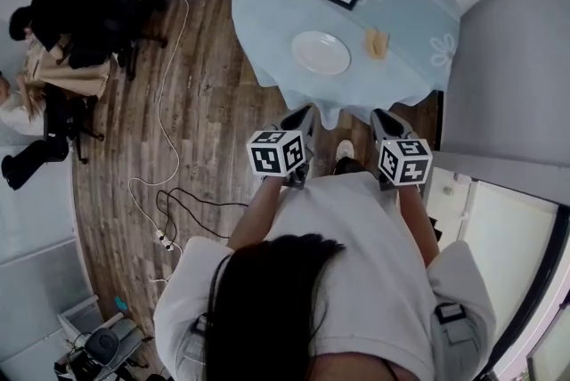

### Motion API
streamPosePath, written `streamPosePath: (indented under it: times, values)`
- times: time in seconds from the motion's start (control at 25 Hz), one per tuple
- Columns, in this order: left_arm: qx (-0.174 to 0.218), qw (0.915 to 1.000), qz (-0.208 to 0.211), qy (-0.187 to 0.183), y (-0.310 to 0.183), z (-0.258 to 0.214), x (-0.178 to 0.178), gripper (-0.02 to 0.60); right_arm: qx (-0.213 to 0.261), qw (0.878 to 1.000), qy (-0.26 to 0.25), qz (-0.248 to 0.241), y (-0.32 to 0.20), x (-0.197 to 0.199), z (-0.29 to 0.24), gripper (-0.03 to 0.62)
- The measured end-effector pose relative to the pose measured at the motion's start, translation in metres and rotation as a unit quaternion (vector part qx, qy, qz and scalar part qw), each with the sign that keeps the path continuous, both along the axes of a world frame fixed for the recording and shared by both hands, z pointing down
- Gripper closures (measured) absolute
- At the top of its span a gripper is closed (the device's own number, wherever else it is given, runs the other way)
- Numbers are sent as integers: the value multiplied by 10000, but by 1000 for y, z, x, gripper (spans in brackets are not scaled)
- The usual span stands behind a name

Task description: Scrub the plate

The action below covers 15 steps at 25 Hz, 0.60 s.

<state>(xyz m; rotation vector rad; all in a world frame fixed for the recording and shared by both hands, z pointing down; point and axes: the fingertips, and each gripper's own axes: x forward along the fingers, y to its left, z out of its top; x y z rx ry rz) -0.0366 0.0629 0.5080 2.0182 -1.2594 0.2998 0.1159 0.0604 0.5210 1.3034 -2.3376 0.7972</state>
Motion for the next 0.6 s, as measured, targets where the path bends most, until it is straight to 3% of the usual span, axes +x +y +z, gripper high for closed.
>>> streamPosePath:
  times: [0.6]
  values:
    - [-206, 9964, -800, 195, -52, 6, 20, 572, -88, 9983, -11, -572, -75, 27, 12, 556]
